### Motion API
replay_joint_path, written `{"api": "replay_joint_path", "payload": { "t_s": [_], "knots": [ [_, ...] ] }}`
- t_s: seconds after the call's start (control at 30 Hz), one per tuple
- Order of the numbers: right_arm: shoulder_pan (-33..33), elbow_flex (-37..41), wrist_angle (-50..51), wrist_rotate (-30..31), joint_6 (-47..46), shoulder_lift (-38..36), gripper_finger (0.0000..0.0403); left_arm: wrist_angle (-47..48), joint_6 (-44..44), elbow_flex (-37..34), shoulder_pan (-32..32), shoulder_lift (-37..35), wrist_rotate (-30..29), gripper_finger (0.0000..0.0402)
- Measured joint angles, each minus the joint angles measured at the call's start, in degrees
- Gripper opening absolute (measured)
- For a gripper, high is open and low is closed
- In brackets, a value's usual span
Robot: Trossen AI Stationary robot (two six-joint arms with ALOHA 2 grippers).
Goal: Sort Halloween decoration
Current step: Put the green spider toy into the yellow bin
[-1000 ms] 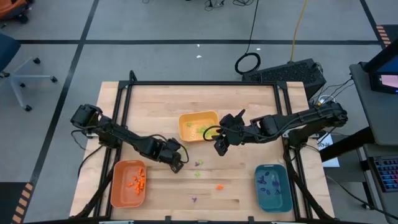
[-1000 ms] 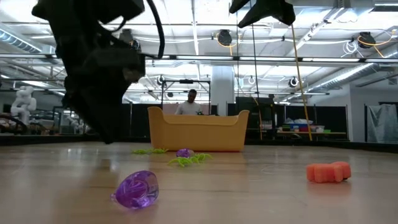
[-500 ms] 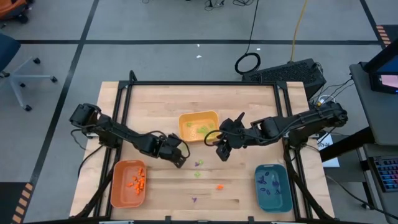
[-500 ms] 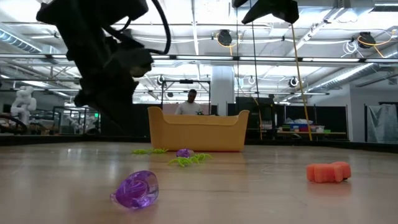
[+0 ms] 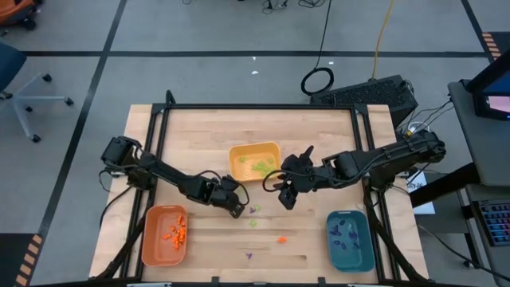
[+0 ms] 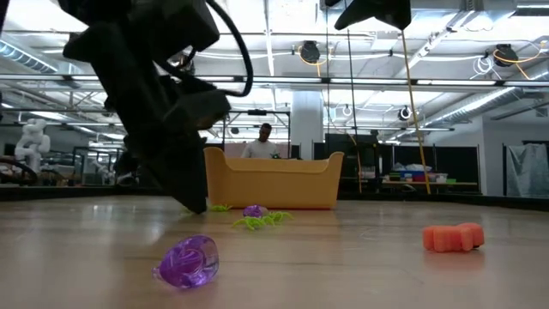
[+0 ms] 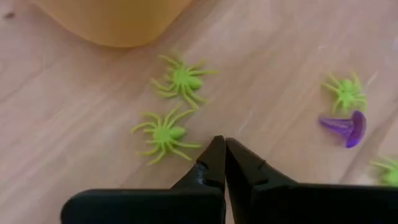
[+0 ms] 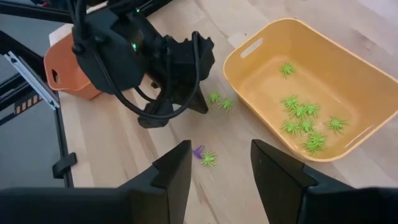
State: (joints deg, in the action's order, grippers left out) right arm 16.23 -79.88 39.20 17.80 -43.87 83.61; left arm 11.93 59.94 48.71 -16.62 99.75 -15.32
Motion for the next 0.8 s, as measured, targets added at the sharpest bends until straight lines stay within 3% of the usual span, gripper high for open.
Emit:
{"api": "replay_joint_path", "payload": {
  "t_s": [0.2, 0.4, 0.63, 0.8],
  "knots": [
    [0.02, 0.00, 0.14, -0.10, 0.26, 0.00, 0.0150, -0.63, 1.19, 0.14, -0.05, 0.87, 3.50, 0.0004],
    [0.02, 0.00, 0.48, -1.58, 1.93, 0.00, 0.0150, 0.22, 1.18, -0.02, -1.53, -3.84, 9.40, 0.0004],
    [0.02, 0.00, 0.46, -1.60, 4.01, 0.00, 0.0150, 5.68, 5.60, 0.07, -1.79, -8.96, -2.41, 0.0004],
    [0.02, 0.00, 0.46, -1.62, 4.30, 0.00, 0.0150, 6.20, 1.96, -0.62, -0.60, -7.77, -6.60, 0.0004]
  ]
}}
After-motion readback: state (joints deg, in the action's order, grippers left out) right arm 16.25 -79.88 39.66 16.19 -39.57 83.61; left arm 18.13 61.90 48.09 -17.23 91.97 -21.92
